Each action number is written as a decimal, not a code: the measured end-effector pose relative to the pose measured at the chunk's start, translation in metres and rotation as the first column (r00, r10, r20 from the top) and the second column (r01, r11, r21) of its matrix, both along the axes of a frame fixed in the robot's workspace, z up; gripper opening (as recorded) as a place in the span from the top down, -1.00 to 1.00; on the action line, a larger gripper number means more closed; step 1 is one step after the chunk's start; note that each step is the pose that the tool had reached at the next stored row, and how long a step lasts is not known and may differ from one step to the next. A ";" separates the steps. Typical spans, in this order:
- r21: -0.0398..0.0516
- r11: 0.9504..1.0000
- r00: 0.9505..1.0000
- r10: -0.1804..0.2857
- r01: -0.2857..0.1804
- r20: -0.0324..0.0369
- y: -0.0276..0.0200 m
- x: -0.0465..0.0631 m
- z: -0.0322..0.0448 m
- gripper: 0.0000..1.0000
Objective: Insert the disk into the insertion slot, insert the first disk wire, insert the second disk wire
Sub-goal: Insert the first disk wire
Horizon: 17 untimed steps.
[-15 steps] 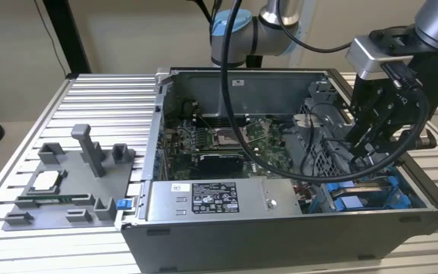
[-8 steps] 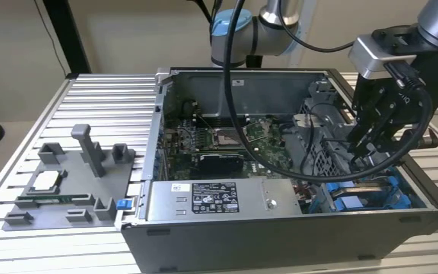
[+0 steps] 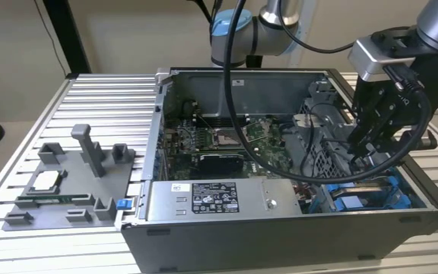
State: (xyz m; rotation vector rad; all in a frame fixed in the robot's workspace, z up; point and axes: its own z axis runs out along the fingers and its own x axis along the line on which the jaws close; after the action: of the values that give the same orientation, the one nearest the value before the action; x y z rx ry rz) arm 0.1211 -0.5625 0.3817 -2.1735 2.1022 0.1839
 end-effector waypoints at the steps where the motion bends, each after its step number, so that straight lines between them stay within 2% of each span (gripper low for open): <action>1: 0.000 1.000 1.000 0.000 0.000 0.000 0.0000 0.000 -0.0001 1.00; 10: 0.000 1.000 1.000 0.000 0.000 0.000 0.0000 0.000 -0.0012 1.00; 17: -0.004 1.000 1.000 0.000 0.000 0.000 -0.0001 0.000 -0.0018 1.00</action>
State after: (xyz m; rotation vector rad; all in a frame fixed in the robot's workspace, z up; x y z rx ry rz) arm 0.1211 -0.5626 0.3798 -2.1757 2.1044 0.1795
